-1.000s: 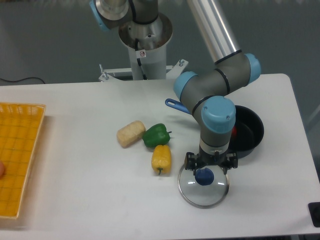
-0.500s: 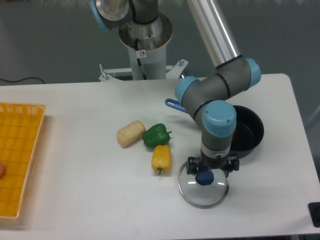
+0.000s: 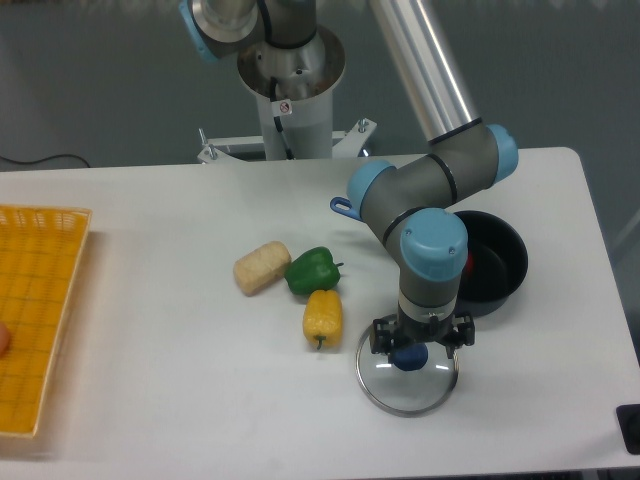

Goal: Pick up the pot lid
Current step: 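Lower the open gripper down around the blue knob, then close the gripper on the blue knob of the glass lid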

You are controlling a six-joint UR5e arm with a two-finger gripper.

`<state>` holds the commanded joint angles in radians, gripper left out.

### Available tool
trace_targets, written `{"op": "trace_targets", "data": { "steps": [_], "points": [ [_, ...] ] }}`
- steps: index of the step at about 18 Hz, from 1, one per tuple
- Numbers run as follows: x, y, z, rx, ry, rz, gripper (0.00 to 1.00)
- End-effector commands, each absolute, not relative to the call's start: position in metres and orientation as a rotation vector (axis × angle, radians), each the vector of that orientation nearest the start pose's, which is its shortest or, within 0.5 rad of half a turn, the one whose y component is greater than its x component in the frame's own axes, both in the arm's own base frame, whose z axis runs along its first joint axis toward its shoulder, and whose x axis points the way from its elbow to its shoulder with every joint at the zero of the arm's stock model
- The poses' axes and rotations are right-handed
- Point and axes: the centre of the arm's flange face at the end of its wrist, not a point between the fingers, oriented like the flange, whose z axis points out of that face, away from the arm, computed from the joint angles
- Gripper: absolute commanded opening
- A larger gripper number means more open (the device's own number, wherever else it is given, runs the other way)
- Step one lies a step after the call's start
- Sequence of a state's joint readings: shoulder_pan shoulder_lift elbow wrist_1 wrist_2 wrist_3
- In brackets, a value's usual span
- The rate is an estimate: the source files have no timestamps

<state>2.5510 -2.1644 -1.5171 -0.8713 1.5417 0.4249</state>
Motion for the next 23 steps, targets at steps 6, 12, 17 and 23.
{"op": "trace_targets", "data": {
  "steps": [6, 12, 17, 23],
  "points": [
    [-0.496, 0.496, 0.222, -2.908, -0.815, 0.129, 1.00],
    [-0.492, 0.500, 0.220, -2.912, -0.809, 0.125, 1.00],
    [-0.487, 0.503, 0.210, -2.932, -0.794, 0.112, 1.00],
    [-0.488, 0.502, 0.210, -2.948, -0.781, 0.133, 0.98]
  ]
}}
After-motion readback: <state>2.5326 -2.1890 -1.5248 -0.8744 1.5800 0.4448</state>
